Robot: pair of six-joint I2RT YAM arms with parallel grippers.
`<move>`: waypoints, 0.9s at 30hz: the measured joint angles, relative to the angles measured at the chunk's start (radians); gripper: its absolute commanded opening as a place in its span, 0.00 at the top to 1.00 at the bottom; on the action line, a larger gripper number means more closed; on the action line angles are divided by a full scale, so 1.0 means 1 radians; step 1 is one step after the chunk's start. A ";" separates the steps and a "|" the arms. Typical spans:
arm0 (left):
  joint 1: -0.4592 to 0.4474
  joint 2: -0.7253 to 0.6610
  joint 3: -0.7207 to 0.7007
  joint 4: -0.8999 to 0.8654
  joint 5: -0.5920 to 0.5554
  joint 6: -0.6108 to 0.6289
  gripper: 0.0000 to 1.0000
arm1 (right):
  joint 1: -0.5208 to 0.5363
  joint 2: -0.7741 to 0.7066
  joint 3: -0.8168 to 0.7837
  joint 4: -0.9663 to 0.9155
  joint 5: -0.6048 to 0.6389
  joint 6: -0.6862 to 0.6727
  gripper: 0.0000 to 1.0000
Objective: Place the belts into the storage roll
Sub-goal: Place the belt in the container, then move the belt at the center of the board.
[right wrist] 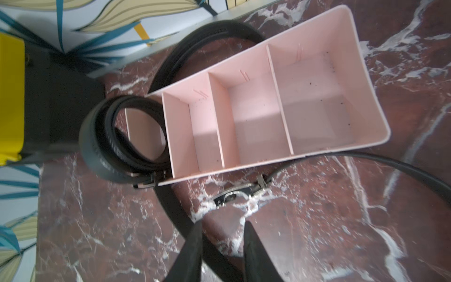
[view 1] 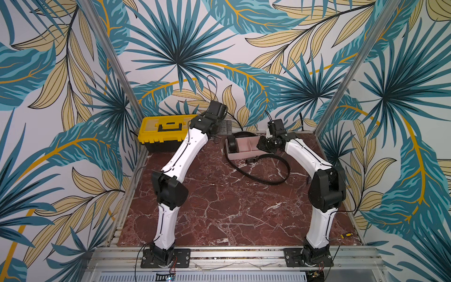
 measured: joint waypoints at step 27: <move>0.171 -0.501 -0.966 0.224 0.389 -0.146 0.11 | 0.278 0.145 -0.084 -0.146 0.025 -0.364 0.53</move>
